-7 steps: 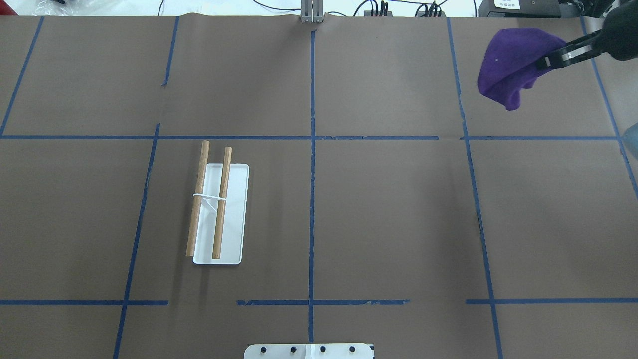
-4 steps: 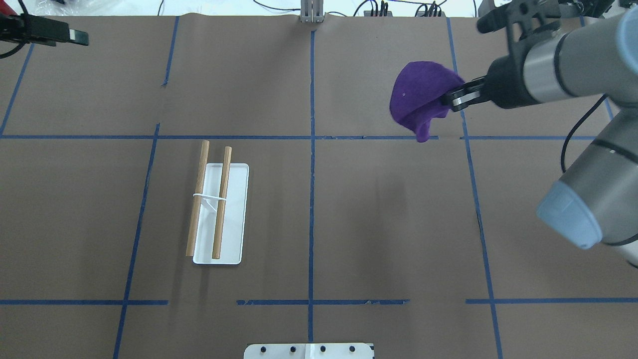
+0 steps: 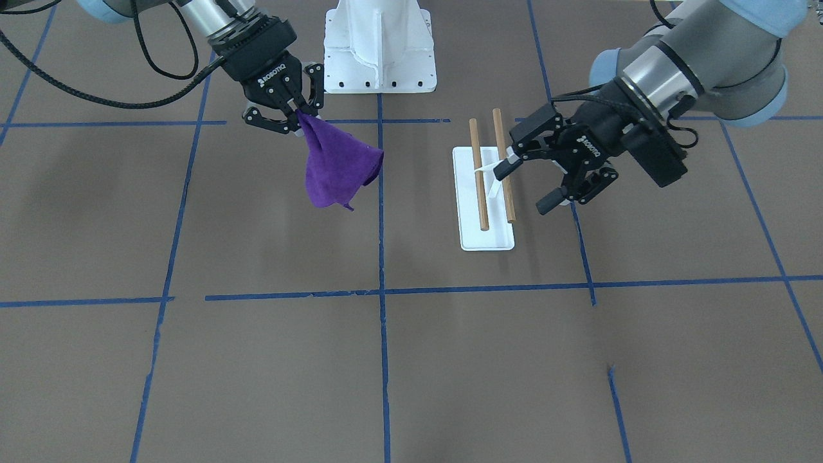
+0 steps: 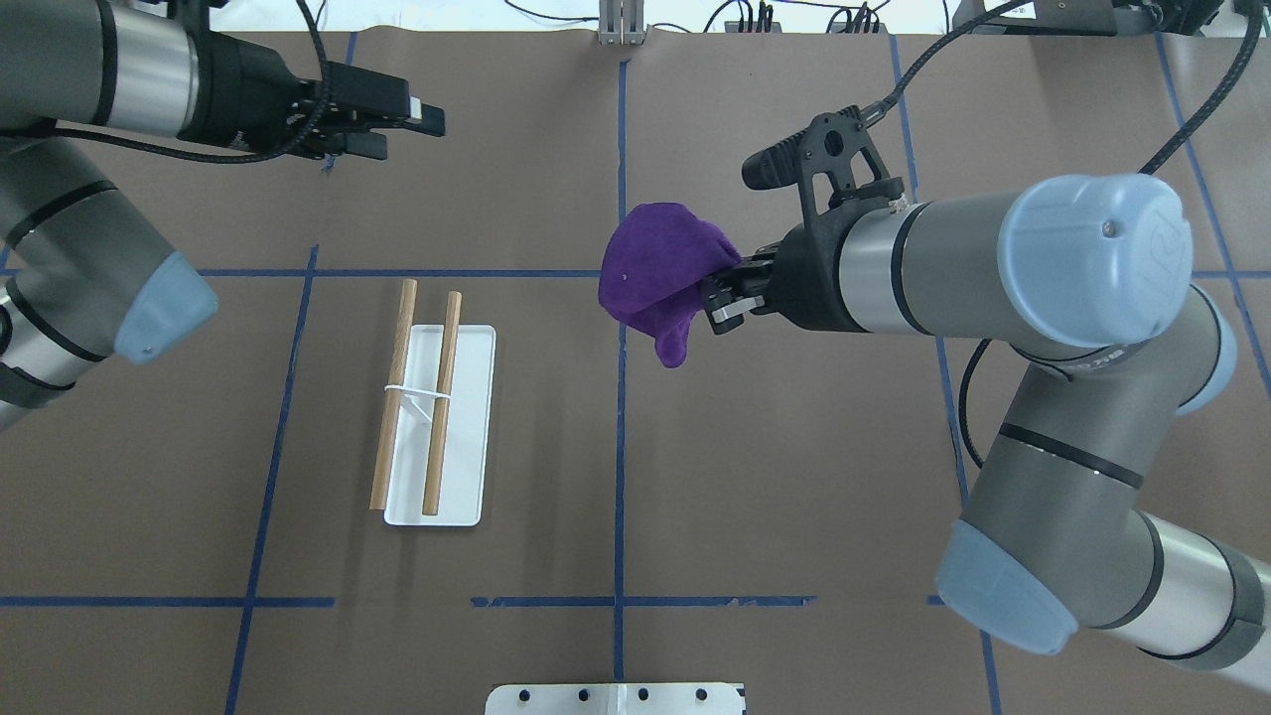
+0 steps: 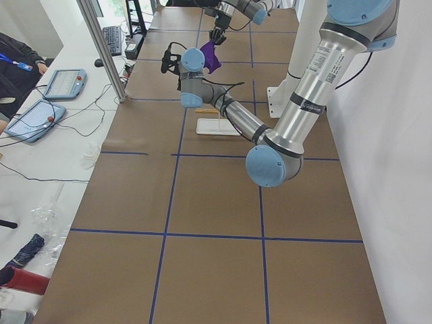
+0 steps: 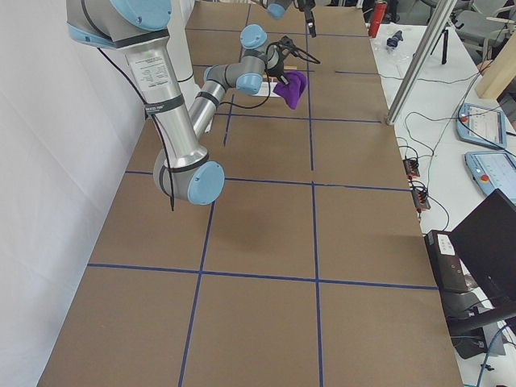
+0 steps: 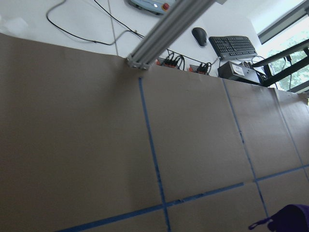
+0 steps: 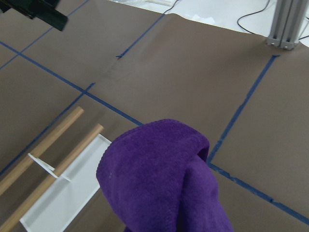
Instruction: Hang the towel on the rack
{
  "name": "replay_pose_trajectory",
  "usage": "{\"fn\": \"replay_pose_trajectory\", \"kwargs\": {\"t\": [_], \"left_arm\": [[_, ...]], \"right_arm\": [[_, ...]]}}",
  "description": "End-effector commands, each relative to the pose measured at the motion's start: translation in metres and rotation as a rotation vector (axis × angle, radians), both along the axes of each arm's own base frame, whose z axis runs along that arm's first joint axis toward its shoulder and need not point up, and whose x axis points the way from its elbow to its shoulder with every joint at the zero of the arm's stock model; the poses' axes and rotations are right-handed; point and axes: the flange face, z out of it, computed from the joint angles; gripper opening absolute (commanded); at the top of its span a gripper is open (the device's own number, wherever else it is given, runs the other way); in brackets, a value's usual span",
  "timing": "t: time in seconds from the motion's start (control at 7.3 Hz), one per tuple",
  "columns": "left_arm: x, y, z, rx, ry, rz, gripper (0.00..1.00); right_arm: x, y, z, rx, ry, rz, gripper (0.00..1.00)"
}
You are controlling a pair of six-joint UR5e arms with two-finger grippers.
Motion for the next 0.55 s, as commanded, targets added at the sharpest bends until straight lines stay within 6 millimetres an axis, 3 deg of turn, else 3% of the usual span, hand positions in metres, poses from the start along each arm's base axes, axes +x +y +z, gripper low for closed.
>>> {"fn": "replay_pose_trajectory", "kwargs": {"t": [0.0,0.41], "left_arm": [[0.033,0.014,-0.039,-0.063,0.08,0.061,1.0],[0.061,0.046,-0.06,-0.199,0.196,0.157,1.0]], "right_arm": [[-0.008,0.017,-0.013,0.042,-0.07,-0.032,0.0],[-0.007,0.018,-0.018,0.062,-0.099,-0.025,0.0]]}}
